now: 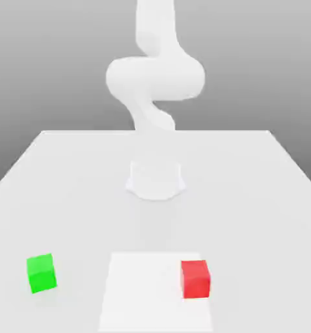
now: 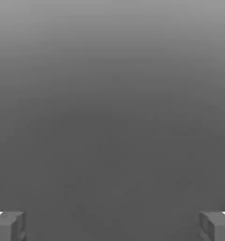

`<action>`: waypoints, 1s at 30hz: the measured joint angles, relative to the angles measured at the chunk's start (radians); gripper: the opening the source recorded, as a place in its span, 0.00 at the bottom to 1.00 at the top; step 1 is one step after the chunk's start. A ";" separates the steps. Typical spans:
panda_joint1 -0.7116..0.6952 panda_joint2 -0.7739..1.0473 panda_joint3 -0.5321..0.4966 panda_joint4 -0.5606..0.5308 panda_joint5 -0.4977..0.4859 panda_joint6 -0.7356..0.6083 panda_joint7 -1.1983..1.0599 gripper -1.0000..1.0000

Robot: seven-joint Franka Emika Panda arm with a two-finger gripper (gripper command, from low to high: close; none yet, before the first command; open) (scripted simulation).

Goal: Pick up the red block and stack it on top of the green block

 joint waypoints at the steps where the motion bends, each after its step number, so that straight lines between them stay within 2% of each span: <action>1: 0.002 0.040 0.006 -0.018 0.001 0.021 0.004 0.50; 20: 0.071 0.732 0.091 -0.331 -0.018 0.388 0.100 0.50; 26: 0.098 0.950 0.057 -0.325 -0.073 0.559 0.145 0.50; 27: 0.105 0.982 0.048 -0.321 -0.079 0.585 0.150 0.00; 30: 0.105 0.982 0.048 -0.321 -0.080 0.585 0.151 0.00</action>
